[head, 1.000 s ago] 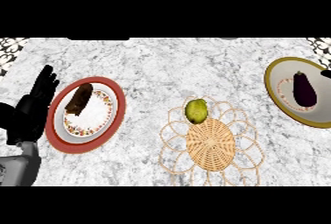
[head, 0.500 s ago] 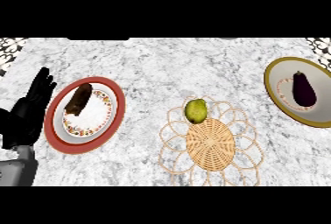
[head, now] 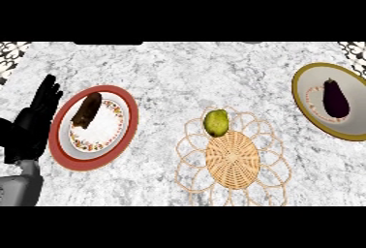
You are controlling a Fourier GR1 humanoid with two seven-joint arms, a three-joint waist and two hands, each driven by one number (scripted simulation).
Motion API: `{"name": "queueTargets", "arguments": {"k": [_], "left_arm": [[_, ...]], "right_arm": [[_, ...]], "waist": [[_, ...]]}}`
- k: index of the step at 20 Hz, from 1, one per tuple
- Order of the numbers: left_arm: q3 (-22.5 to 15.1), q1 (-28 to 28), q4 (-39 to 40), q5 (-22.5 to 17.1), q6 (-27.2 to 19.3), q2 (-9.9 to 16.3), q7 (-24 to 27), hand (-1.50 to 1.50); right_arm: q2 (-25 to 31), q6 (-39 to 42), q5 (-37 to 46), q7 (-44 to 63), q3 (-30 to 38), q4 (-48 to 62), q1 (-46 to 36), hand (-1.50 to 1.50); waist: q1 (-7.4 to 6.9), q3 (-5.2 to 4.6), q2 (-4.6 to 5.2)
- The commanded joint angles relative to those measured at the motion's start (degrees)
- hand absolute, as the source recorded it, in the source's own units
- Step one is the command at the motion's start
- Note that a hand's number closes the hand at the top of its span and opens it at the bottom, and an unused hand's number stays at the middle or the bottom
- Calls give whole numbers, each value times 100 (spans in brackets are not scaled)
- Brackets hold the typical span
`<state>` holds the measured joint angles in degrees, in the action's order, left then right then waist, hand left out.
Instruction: Pick the eggplant from the placemat and place it in the bowl
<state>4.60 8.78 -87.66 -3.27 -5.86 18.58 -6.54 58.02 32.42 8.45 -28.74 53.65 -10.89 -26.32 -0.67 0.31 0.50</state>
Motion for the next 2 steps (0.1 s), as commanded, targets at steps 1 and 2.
{"name": "queueTargets", "arguments": {"k": [1,2], "left_arm": [[-14,-18,-156,-19,94,7,-127,0],[60,-56,-20,-36,111,0,107,0]], "right_arm": [[200,512,-247,-149,120,19,188,-150],[-16,371,-245,-410,125,-8,274,-150]], "waist": [[-20,-3,-13],[-35,2,1]]}}
